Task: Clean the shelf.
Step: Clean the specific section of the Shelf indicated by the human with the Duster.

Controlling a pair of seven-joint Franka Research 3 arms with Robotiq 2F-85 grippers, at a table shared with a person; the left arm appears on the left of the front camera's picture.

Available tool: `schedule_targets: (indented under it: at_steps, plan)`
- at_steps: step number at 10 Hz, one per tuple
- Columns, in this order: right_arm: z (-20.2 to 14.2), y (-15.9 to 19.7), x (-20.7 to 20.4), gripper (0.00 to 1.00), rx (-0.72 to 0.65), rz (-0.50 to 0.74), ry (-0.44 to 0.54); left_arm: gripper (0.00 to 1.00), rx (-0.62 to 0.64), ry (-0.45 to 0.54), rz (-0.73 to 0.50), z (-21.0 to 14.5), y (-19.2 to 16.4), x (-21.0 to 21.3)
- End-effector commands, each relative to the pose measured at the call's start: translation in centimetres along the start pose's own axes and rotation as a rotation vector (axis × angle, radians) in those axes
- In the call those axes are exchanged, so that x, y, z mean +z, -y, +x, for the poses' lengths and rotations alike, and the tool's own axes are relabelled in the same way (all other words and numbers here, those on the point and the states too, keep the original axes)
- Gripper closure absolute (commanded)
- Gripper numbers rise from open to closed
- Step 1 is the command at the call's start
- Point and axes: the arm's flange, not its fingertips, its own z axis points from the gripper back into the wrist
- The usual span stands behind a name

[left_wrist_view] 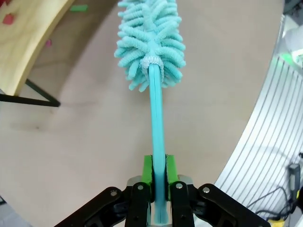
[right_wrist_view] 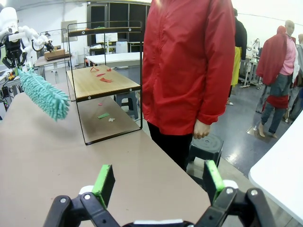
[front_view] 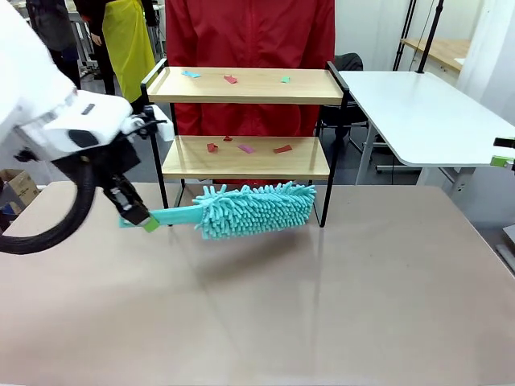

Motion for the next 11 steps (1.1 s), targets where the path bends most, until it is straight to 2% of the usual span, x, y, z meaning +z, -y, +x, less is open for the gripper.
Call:
schedule_targets:
  at_steps: [1,3,5,7,8,11]
  plan:
    - [0.7,-0.2,-0.2,0.00,-0.011,-0.012,-0.023,0.86,0.112,-0.020,0.038,2.5,0.8,-1.9]
    - [0.7,-0.2,-0.2,0.00,-0.011,-0.012,-0.023,0.86,0.202,0.005,0.026,3.9,1.9,-3.5]
    - [0.7,-0.2,-0.2,0.00,-0.011,-0.012,-0.023,0.86,0.286,0.078,-0.021,5.3,2.7,-5.5]
    - [0.7,-0.2,-0.2,0.00,-0.011,-0.012,-0.023,0.86,0.374,0.118,0.018,6.6,3.6,-7.0]
    - [0.7,-0.2,-0.2,0.00,-0.011,-0.012,-0.023,0.86,0.454,0.097,0.056,7.6,4.1,-8.4]
    - [0.7,-0.2,-0.2,0.00,-0.011,-0.012,-0.023,0.86,0.529,0.124,0.141,9.6,4.7,-10.4]
